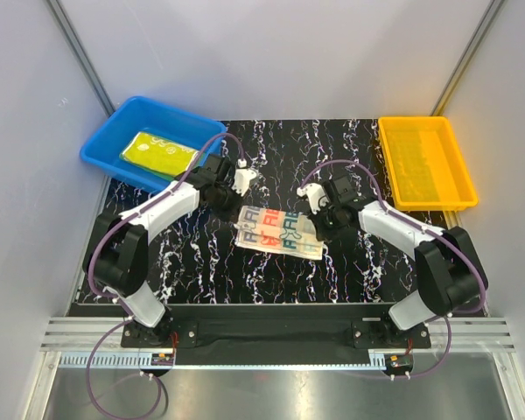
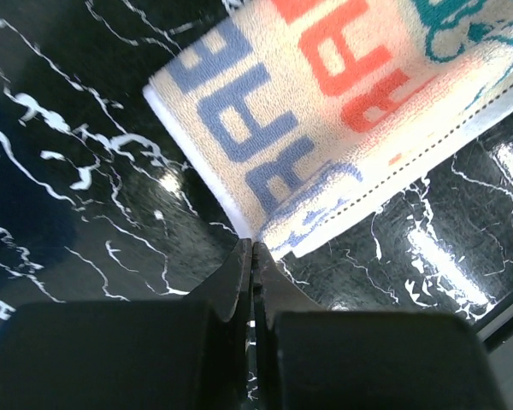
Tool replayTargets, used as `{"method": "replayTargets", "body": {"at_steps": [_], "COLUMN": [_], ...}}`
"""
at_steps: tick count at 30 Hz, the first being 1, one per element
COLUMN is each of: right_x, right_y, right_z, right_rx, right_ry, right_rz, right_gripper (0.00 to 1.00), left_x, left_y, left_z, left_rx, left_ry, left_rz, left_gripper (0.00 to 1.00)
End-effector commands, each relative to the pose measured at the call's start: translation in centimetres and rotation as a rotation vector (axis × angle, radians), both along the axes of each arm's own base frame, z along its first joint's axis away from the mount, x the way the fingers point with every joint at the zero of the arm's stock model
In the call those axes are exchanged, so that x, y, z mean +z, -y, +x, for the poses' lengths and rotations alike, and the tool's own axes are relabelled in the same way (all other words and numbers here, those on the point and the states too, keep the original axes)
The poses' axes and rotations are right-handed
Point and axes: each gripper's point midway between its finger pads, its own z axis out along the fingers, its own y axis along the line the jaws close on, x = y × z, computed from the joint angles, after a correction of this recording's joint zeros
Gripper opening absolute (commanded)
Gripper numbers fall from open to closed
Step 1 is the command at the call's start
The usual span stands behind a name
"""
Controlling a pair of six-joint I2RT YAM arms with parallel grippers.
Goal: Fold and stack the towels
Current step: Fold the towel
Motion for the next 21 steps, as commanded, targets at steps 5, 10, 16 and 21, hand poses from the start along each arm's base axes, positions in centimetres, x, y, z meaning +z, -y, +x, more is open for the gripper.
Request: {"method": "replayTargets", "body": {"at_steps": [5,10,16,21], "right_x": [-1.7,0.0,1.8,1.6], "right_y": [0.6,0.0,0.3,0.6], "right_z": [-2.5,-2.7,-1.6,-0.1], "right_rx": [0.030,0.031,-0.022,-0.205], "right_ry": [-0.114,-0.112,-0.057,-0.096], "right_rz": [-0.066,-0.019,-0.027,-0.067], "right_gripper": [0.16,0.28,0.31,0.33], "left_x": [-0.9,0.6,1.4,-0.9], "left_y": [-0.4,0.2,0.9,-1.2], "left_z": [-0.8,-1.5,-1.4,-0.6], "left_rx": [0.026,0.027,0.072,0.242], "left_ry": [-0.051,-0.066,-0.088,-0.109], "left_rz": [0.008,-0.032,-0.071,0.041], "left_gripper": [0.00,0.18,0.26,0.31]}}
